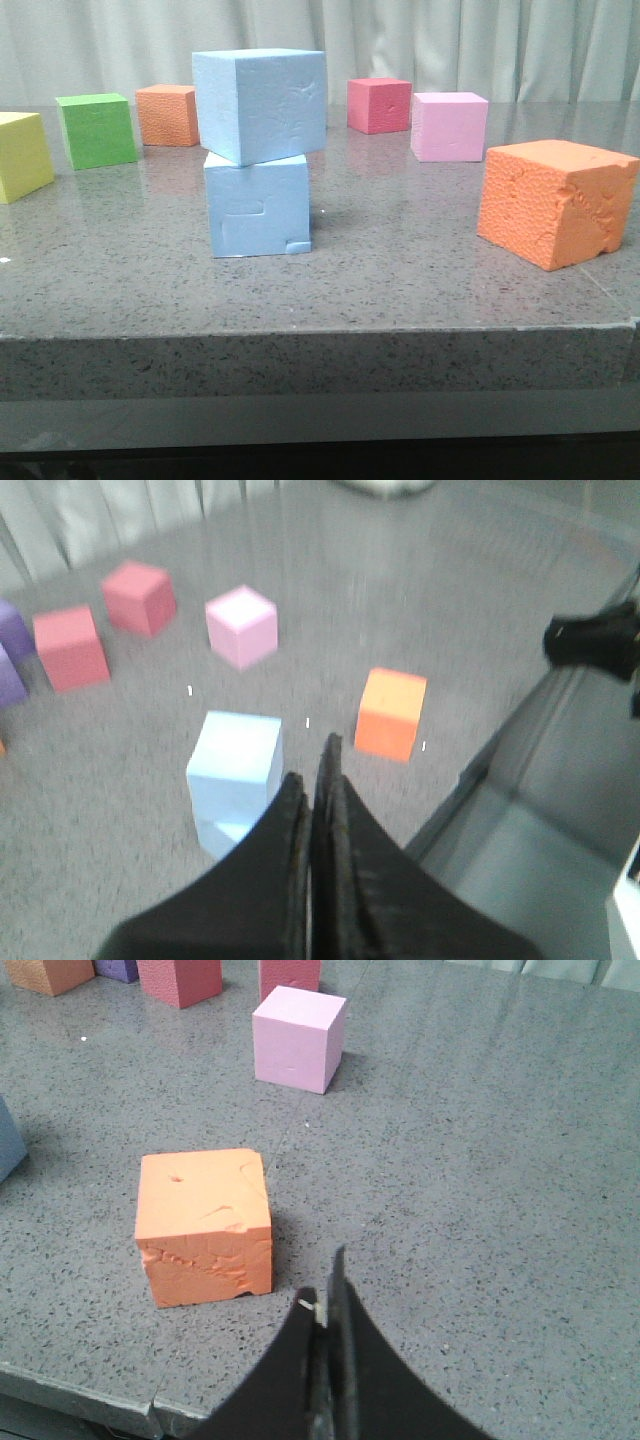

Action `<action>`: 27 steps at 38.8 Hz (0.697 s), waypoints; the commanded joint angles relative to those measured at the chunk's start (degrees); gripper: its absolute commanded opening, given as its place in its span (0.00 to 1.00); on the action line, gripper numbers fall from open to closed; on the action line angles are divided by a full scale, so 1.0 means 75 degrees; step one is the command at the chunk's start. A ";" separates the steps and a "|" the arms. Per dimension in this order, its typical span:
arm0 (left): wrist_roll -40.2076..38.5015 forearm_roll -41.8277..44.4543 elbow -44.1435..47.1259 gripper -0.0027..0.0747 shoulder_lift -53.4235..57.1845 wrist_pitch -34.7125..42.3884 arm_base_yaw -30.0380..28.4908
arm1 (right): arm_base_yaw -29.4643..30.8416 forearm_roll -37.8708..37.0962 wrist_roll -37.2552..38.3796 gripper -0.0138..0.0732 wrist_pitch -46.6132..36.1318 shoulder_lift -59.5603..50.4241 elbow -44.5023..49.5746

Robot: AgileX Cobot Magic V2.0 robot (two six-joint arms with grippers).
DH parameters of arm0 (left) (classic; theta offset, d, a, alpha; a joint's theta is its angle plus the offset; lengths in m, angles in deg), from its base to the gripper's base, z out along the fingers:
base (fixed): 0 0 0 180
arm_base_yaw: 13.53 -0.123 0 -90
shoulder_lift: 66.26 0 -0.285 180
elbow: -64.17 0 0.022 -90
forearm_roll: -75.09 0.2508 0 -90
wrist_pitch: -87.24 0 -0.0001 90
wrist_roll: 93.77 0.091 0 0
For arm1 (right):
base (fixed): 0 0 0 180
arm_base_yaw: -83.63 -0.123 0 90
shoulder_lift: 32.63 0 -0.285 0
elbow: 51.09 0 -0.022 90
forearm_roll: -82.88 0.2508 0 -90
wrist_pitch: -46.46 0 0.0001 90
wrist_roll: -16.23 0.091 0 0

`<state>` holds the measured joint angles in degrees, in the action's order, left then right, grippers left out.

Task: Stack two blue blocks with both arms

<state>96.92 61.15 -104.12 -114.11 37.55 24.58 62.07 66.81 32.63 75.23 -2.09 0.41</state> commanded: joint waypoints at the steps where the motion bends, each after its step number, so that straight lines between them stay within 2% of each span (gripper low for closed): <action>1: -0.0056 -0.0234 0.0549 0.01 0.0869 0.1342 0.0055 | 0.0057 -0.0218 -0.0054 0.09 -0.0586 0.0048 -0.0177; 7: -0.0056 -0.0234 0.1665 0.01 0.2434 0.2273 0.0055 | 0.0057 -0.0218 -0.0054 0.09 -0.0586 0.0048 -0.0177; 11: -0.0056 -0.0234 0.2109 0.01 0.2980 0.2291 0.0055 | 0.0057 -0.0218 -0.0054 0.09 -0.0586 0.0048 -0.0177; 27: -0.0056 -0.0234 0.2404 0.01 0.3076 0.2322 0.0055 | 0.0057 -0.0218 -0.0054 0.09 -0.0586 0.0048 -0.0177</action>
<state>96.92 60.52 -84.85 -90.33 50.08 24.58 62.07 66.81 32.63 75.23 -2.09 0.41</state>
